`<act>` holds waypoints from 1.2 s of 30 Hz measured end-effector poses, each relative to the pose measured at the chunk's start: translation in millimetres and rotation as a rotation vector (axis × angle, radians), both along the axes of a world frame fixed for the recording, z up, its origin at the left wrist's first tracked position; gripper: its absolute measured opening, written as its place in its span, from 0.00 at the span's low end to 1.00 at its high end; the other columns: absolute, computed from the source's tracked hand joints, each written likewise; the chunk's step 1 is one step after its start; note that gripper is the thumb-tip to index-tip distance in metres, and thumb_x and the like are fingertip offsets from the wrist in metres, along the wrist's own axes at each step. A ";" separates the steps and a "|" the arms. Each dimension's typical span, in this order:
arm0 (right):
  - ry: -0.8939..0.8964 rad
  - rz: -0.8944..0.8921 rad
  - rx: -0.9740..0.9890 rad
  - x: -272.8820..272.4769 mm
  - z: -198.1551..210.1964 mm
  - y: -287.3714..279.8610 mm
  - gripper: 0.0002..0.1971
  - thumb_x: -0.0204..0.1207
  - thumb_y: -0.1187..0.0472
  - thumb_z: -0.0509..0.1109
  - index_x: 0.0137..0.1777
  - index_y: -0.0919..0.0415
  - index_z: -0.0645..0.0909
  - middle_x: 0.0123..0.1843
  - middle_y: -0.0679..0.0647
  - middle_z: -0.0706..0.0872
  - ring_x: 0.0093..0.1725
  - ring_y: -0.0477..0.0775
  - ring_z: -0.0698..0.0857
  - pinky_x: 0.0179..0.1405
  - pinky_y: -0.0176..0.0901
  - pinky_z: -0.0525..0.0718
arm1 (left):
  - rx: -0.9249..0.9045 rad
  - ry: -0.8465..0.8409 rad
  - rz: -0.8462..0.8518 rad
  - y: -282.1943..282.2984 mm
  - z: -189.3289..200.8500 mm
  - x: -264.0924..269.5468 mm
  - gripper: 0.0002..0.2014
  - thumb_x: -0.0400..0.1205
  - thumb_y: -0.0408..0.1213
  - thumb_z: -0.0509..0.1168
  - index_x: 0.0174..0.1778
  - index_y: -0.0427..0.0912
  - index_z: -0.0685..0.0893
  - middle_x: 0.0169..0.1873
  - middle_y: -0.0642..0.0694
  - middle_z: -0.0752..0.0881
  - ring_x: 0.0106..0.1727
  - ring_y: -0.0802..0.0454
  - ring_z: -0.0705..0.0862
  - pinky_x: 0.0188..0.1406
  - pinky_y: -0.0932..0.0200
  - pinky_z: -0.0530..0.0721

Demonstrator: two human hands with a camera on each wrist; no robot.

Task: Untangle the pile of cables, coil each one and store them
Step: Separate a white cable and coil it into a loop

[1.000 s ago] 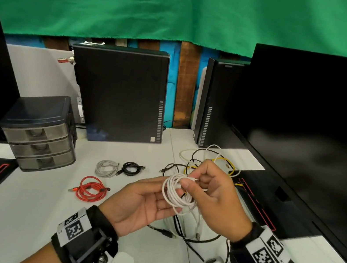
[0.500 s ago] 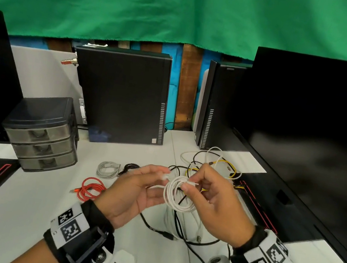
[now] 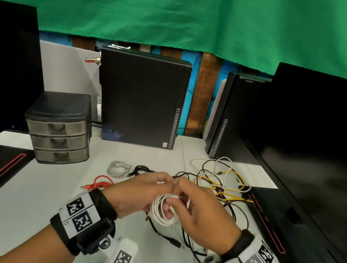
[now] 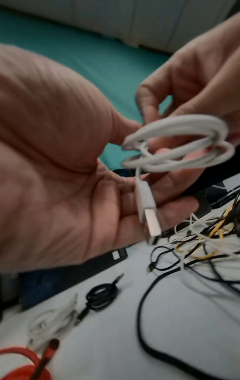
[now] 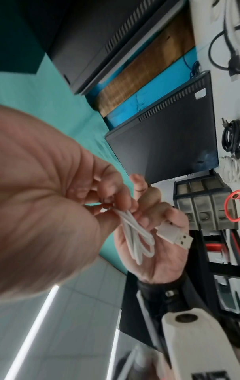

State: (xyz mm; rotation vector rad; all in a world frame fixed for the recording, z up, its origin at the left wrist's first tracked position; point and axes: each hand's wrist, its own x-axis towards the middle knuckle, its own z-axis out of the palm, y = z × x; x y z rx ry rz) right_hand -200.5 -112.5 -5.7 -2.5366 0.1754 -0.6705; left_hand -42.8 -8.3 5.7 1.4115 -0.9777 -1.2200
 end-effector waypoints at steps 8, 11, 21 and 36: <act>-0.087 -0.089 0.714 48.8 4.9 4.0 0.08 0.86 0.63 0.67 0.47 0.64 0.72 0.33 0.55 0.86 0.22 0.50 0.74 0.19 0.40 0.72 | -0.402 -0.546 0.505 -10.9 -25.7 4.5 0.17 0.91 0.40 0.54 0.40 0.45 0.84 0.27 0.52 0.82 0.29 0.61 0.78 0.33 0.65 0.75; -0.064 -0.109 0.955 61.3 3.7 6.5 0.07 0.87 0.63 0.66 0.49 0.64 0.71 0.31 0.61 0.83 0.17 0.50 0.66 0.16 0.31 0.62 | -0.460 -0.723 0.608 -14.2 -39.1 9.6 0.14 0.91 0.37 0.54 0.41 0.47 0.80 0.26 0.54 0.79 0.30 0.61 0.78 0.29 0.72 0.71; 0.107 -0.335 0.936 107.6 -45.0 -32.7 0.11 0.84 0.63 0.69 0.42 0.58 0.70 0.27 0.63 0.80 0.18 0.50 0.72 0.17 0.34 0.65 | 0.211 -0.314 0.296 -41.2 -40.1 64.4 0.09 0.87 0.30 0.58 0.49 0.40 0.84 0.45 0.42 0.85 0.41 0.49 0.83 0.37 0.58 0.84; 0.445 -0.544 0.640 160.3 -76.1 -47.6 0.15 0.76 0.69 0.72 0.30 0.57 0.75 0.33 0.59 0.86 0.31 0.56 0.86 0.29 0.44 0.86 | 0.514 -1.175 0.178 -60.0 -59.9 88.7 0.13 0.80 0.41 0.72 0.60 0.44 0.89 0.58 0.47 0.89 0.61 0.48 0.86 0.61 0.59 0.84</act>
